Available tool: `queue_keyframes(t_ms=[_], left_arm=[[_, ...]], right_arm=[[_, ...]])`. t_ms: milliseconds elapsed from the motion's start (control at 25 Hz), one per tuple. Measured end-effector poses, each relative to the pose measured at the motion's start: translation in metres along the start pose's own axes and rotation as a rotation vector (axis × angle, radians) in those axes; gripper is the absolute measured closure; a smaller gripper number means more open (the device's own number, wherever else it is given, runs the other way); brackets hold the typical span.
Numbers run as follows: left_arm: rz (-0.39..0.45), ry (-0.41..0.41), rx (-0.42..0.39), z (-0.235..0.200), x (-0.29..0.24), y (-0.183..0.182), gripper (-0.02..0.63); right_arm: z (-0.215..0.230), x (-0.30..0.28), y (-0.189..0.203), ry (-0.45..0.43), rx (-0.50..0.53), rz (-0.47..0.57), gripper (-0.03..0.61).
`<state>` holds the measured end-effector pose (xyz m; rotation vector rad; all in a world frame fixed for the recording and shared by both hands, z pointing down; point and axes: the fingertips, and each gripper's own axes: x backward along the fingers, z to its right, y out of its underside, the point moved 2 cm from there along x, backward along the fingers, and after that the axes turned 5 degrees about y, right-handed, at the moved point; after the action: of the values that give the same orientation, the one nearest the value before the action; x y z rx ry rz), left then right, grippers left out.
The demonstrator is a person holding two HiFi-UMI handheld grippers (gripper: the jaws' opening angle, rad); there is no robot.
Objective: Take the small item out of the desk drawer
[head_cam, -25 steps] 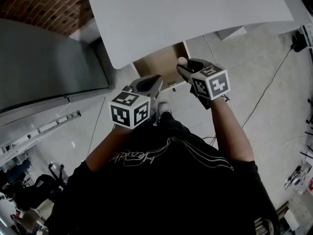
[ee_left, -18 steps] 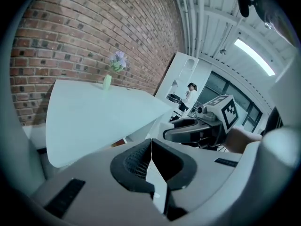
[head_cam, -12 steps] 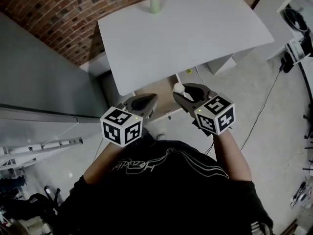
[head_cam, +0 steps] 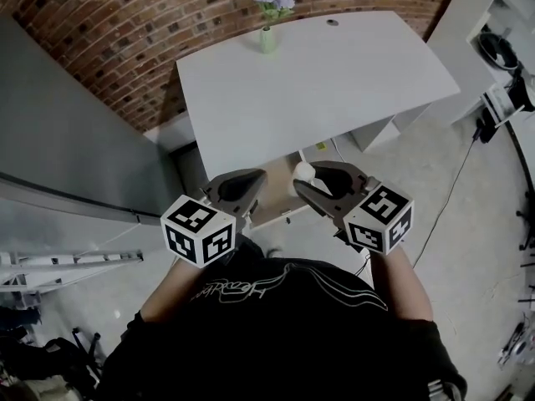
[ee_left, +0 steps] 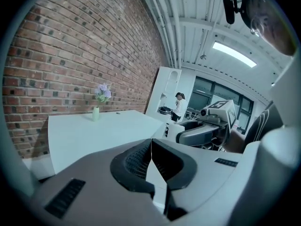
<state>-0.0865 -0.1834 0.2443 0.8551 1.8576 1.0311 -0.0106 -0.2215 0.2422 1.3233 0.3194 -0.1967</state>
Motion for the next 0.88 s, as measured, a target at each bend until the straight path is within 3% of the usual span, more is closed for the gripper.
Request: queue_keyframes(t_ms=[520, 880], left_arm=[[-0.024, 0.027, -0.031, 0.016, -0.001, 0.003, 0.592], [-0.031, 0.025, 0.009, -0.002, 0.002, 0.024, 0.592]], right_arm=[[-0.006, 0.015, 0.01, 0.019, -0.002, 0.015, 0.434], [-0.004, 0.002, 0.032, 0.044, -0.047, -0.009, 0.434]])
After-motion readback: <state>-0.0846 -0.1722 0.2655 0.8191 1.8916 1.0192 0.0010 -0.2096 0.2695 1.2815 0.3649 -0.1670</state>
